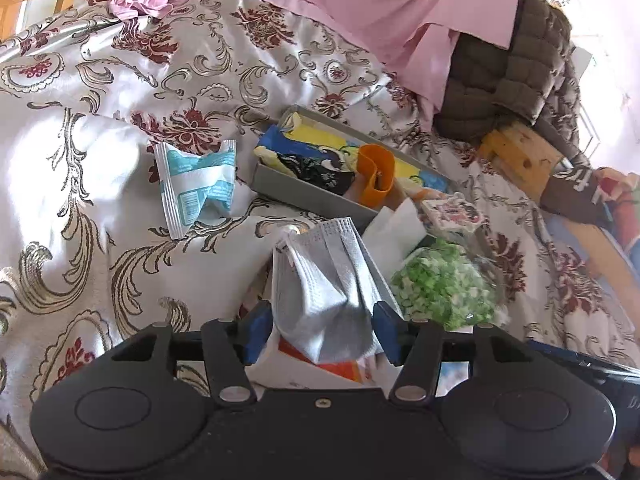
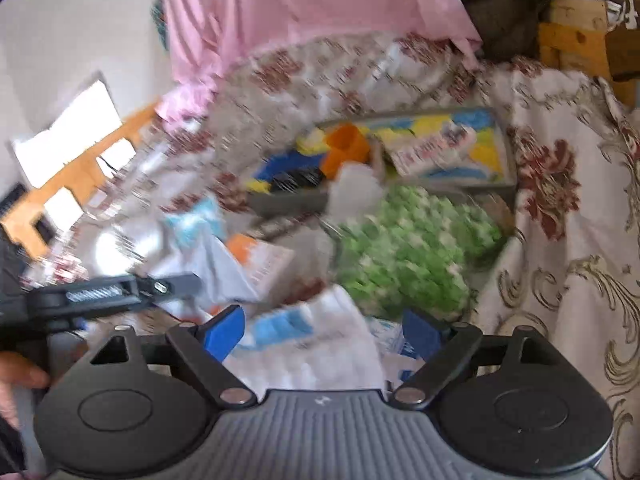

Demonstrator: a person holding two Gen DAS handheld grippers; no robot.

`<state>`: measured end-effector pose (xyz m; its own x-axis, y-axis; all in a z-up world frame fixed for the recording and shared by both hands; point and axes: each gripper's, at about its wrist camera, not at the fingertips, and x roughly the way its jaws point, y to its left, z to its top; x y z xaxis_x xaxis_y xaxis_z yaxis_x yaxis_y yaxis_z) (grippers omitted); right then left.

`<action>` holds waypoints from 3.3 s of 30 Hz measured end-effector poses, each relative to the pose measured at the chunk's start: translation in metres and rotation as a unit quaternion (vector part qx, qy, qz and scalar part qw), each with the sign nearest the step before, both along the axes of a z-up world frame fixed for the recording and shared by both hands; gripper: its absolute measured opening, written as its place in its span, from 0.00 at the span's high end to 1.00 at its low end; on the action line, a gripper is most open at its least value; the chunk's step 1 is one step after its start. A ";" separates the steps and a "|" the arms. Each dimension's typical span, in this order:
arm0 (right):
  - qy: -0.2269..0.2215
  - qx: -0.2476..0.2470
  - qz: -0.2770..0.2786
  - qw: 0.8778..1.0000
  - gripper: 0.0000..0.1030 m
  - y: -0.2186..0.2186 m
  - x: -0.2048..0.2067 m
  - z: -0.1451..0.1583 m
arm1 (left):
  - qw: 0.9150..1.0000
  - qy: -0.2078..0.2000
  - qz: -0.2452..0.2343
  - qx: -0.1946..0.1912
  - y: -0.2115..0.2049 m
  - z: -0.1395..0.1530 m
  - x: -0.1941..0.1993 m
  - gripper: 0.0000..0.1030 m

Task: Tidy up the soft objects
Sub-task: 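Lift and carry the grey mask to the tray while the right tool carries the muslin cloth, then open the left tool over the tray while the right tool releases the muslin cloth there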

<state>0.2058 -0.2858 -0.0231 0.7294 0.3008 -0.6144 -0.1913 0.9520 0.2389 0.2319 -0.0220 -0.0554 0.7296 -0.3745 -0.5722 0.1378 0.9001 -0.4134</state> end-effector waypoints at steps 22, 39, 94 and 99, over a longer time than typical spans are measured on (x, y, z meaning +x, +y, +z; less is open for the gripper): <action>0.007 -0.150 0.058 0.987 0.13 0.050 0.003 -0.035 | 0.999 0.037 0.024 -0.013 0.011 -0.016 0.019 0.38; -0.050 -0.260 0.124 0.956 0.75 0.083 -0.018 -0.045 | 0.999 -0.007 0.007 0.041 0.000 -0.003 0.004 0.87; -0.128 0.035 -0.159 0.978 0.84 -0.049 0.198 0.007 | 0.998 -0.047 -0.021 0.045 -0.075 0.025 0.216 0.95; -0.115 0.027 -0.162 0.980 0.75 -0.046 0.195 0.004 | 0.999 -0.020 -0.020 0.043 -0.079 0.016 0.220 0.93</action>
